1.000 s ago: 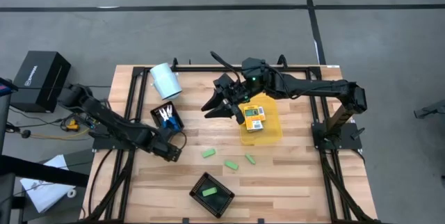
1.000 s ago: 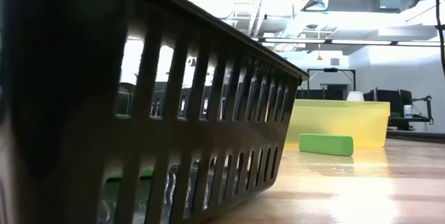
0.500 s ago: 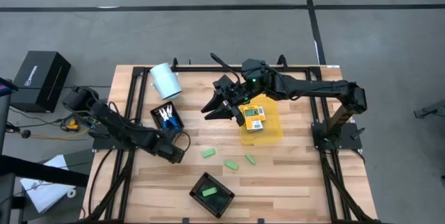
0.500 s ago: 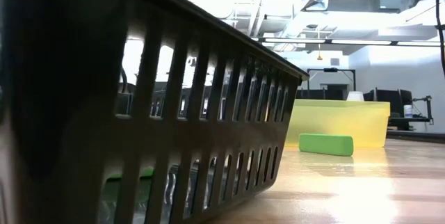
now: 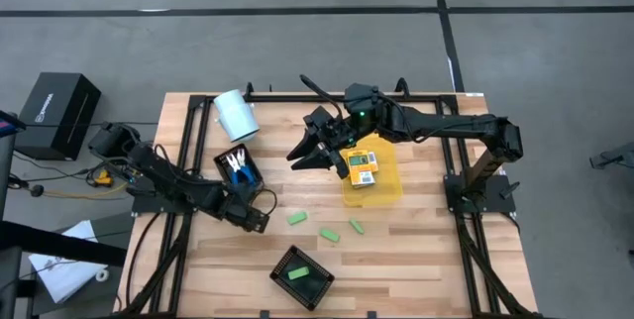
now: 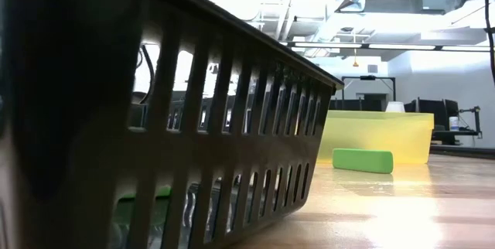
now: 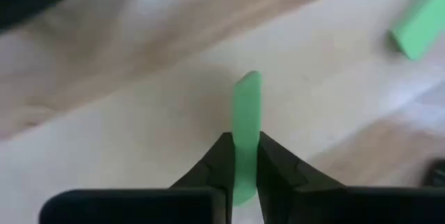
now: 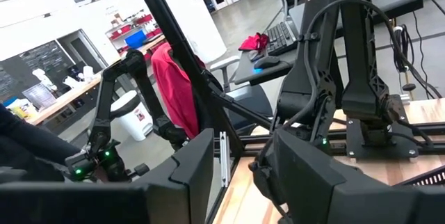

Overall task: Pick & Place School Supplies
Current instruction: Put the green eraser into the bottom black bin

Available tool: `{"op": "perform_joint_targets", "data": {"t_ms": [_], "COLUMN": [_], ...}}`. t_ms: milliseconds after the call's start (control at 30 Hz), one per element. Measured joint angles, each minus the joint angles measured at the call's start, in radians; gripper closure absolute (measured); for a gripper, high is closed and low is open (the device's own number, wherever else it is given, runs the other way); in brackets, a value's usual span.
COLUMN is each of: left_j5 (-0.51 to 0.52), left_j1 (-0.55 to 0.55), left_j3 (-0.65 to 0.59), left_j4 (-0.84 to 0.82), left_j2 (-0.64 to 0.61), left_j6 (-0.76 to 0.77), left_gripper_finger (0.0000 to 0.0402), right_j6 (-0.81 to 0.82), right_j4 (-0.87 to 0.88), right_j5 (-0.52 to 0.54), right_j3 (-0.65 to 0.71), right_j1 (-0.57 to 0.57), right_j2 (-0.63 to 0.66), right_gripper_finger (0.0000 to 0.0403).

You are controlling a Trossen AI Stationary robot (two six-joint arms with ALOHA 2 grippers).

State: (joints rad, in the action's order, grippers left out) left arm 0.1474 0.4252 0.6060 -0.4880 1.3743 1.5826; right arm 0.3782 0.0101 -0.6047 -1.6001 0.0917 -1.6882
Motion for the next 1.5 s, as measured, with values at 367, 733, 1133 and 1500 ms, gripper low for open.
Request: {"op": "perform_joint_targets", "data": {"t_ms": [367,733,1133,1500], "left_j5": [0.041,-0.151,-0.331,-0.462], "left_j1": [0.016,0.040,0.037,0.040], "left_j3": [0.000,0.001,0.062,0.218], "left_j4": [0.351,0.619,0.634,0.674], "left_j2": [-0.067,-0.159,0.019,0.287], "left_j6": [-0.085,-0.374,-0.487,-0.581], "left_gripper_finger": [0.0378,0.0378,0.0378,0.0378], "right_j6": [-0.010,-0.022,-0.020,-0.020], "right_j4": [-0.010,-0.014,-0.019,-0.018], "right_j5": [-0.001,-0.001,-0.001,-0.001], "right_j3": [0.000,0.000,0.000,0.000], "right_j1": [0.000,0.009,0.026,0.034], "right_j2": [0.000,0.000,0.000,0.000], "right_gripper_finger": [0.0262,0.0262,0.0262,0.0262]}}
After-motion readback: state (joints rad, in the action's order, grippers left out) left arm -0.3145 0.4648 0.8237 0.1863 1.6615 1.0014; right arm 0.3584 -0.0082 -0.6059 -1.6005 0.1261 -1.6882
